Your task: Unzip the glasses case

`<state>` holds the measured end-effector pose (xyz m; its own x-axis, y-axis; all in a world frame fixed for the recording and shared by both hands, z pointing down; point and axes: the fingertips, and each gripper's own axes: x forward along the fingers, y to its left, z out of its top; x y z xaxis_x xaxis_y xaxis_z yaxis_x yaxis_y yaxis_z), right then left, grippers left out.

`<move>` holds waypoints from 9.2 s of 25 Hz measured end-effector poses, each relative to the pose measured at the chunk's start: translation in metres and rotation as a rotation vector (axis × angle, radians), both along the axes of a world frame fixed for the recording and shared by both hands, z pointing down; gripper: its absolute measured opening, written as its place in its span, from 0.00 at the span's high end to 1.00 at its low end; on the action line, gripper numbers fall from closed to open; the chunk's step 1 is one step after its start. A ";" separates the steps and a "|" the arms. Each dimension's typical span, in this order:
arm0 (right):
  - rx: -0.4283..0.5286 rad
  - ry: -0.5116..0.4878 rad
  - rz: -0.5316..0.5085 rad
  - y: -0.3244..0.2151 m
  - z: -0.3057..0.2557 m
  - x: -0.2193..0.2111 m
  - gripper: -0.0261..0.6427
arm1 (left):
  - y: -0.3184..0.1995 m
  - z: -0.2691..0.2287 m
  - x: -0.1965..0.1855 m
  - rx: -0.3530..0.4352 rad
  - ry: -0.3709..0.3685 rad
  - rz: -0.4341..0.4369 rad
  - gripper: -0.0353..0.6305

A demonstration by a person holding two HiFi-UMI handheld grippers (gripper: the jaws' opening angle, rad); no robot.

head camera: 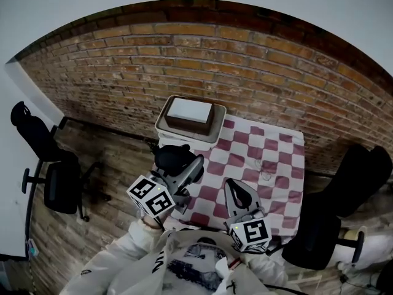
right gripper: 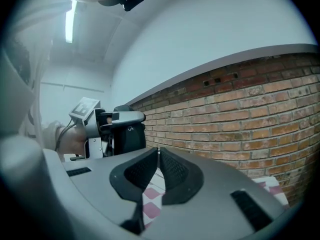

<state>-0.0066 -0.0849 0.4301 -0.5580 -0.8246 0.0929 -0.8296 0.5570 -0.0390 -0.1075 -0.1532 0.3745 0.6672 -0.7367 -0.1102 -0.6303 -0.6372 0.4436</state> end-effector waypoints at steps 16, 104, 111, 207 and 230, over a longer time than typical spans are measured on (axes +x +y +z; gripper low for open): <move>-0.010 -0.035 -0.044 -0.004 -0.001 -0.063 0.93 | -0.013 -0.020 -0.016 0.039 0.086 0.067 0.56; -0.030 0.127 -0.115 0.005 0.009 -0.029 0.94 | 0.008 -0.040 0.076 0.033 0.135 0.188 0.56; -0.043 0.149 -0.100 0.009 0.011 0.002 0.94 | 0.015 -0.039 0.100 0.021 0.120 0.189 0.56; 0.200 0.600 -0.171 0.015 0.014 -0.076 0.94 | 0.073 0.028 0.037 -0.045 -0.217 0.868 0.56; 0.230 0.644 -0.168 -0.006 0.003 -0.075 0.94 | 0.072 0.054 0.042 -0.070 -0.335 0.992 0.56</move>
